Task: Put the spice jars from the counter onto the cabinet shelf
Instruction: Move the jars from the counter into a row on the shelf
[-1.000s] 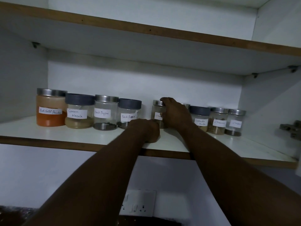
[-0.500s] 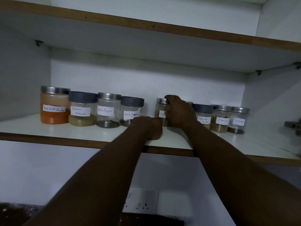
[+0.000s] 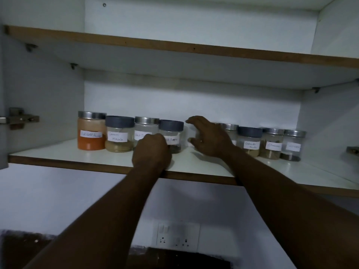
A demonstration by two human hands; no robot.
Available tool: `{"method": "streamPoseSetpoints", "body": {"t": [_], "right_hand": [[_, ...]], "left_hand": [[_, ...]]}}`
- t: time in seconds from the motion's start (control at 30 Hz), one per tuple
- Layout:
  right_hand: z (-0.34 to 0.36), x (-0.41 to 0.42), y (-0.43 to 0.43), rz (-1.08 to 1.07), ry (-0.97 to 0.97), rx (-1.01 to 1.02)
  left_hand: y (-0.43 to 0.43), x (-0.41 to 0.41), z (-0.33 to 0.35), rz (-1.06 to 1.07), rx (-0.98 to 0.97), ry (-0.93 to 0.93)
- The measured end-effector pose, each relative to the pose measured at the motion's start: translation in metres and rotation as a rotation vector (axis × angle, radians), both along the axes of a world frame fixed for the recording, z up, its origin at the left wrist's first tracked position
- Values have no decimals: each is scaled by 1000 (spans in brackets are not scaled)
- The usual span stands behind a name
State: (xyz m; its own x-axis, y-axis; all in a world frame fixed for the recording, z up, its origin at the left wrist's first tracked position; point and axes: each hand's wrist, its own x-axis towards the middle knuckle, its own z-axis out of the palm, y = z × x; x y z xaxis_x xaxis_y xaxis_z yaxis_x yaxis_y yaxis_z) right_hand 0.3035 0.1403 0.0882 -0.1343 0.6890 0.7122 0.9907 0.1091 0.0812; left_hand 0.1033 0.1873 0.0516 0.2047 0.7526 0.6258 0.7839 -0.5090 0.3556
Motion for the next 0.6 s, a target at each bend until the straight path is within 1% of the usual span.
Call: {"method": "streamPoseSetpoints", "body": {"t": [0.17,0.27,0.37,0.5,0.6], "right_hand": [[2,-38,27,110,80,-32],[-1,-46,38,93,80,-42],[-2,-38,40,67,116,-43],[-5,-25,38,-2,160,-38],[-6,-20,40,-67,139,-21]], "left_hand": [[7,-13,0,30,14,38],[8,-10,-1,15,70,111],[14,-10,0,-60,77,186],[22,-4,8,-162,9,382],[23,9,16,-166,78,618]]}}
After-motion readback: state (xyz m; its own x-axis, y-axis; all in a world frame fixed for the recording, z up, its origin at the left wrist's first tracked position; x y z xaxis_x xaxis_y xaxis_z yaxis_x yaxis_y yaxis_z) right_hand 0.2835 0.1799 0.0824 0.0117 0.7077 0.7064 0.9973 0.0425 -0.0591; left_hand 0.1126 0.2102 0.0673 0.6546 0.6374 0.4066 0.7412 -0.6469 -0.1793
